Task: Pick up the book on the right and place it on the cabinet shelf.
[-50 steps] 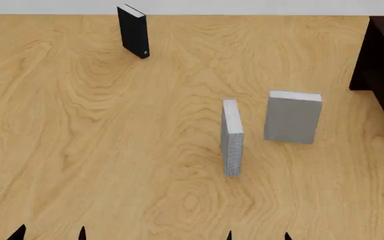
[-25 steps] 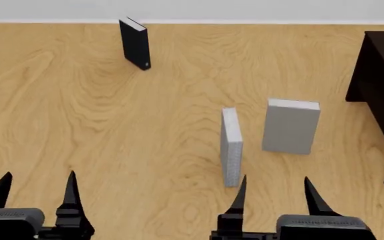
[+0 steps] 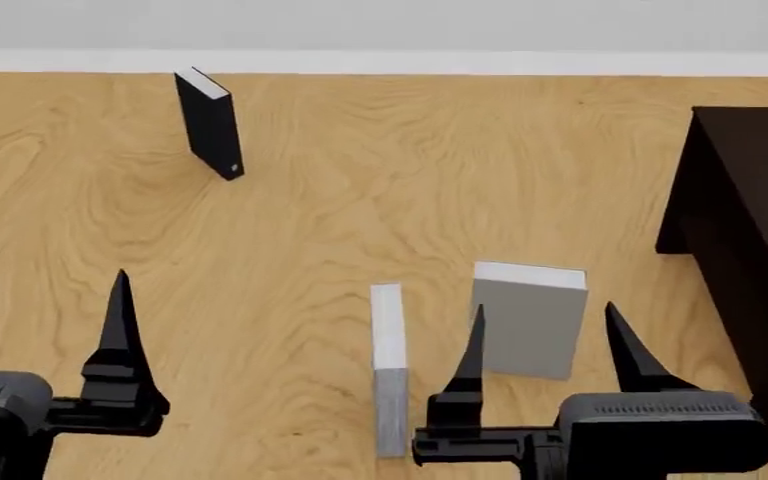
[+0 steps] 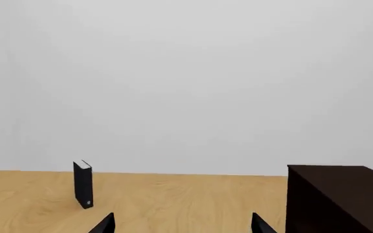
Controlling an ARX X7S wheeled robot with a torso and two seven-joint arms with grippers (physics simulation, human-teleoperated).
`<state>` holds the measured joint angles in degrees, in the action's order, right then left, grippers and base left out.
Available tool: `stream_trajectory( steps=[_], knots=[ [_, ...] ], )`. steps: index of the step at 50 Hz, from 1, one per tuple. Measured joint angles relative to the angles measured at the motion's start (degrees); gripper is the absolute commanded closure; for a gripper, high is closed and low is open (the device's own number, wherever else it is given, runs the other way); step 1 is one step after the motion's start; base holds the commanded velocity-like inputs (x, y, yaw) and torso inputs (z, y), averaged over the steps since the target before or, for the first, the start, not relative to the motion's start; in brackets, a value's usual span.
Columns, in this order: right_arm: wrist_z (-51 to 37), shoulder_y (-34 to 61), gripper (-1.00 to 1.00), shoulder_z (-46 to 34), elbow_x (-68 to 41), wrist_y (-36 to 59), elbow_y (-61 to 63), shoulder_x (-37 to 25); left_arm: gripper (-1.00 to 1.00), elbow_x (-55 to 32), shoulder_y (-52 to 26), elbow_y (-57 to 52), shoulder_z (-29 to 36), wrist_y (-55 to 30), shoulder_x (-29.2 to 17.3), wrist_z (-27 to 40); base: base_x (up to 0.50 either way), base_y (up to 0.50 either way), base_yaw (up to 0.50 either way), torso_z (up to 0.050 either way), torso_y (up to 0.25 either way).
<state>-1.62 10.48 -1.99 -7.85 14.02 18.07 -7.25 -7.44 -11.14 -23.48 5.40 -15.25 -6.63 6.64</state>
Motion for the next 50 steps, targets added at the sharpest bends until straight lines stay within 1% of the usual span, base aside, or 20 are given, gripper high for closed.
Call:
stream_trajectory(
  steps=[8, 19, 36, 45, 50],
  knots=[
    [0.0, 0.2, -1.00, -0.7, -0.4, 0.4, 0.5, -0.7, -1.00, -0.8, -0.3, -0.6, 0.2, -0.8, -0.5, 0.6, 0.45, -0.24, 0.00, 0.048, 0.000],
    [-0.4, 0.4, -1.00, -1.8, -0.5, 0.9, 0.8, -1.3, -1.00, -2.7, -0.5, -1.7, 0.1, -2.5, -1.0, 1.2, 0.47, -0.20, 0.00, 0.000, 0.000],
    [-1.5, 0.9, -1.00, -3.6, 0.4, 1.5, 0.4, -2.0, -1.00, -3.2, -0.6, -2.4, 1.3, -3.6, -2.1, 2.0, 0.50, 0.02, 0.00, 0.000, 0.000],
    [-1.8, 1.4, -1.00, -3.4, -1.1, 2.1, -0.1, -1.9, -1.00, -3.2, -0.7, -2.6, 1.6, -3.8, -2.6, 2.6, -0.01, 0.00, 0.00, 0.000, 0.002],
    [-1.7, 2.2, -1.00, -3.8, -2.0, 5.5, 1.3, -2.6, -1.00, -3.2, -0.9, -2.7, 1.6, -3.8, -2.9, 3.0, 0.00, 0.00, 0.00, 0.000, 0.000]
  ],
)
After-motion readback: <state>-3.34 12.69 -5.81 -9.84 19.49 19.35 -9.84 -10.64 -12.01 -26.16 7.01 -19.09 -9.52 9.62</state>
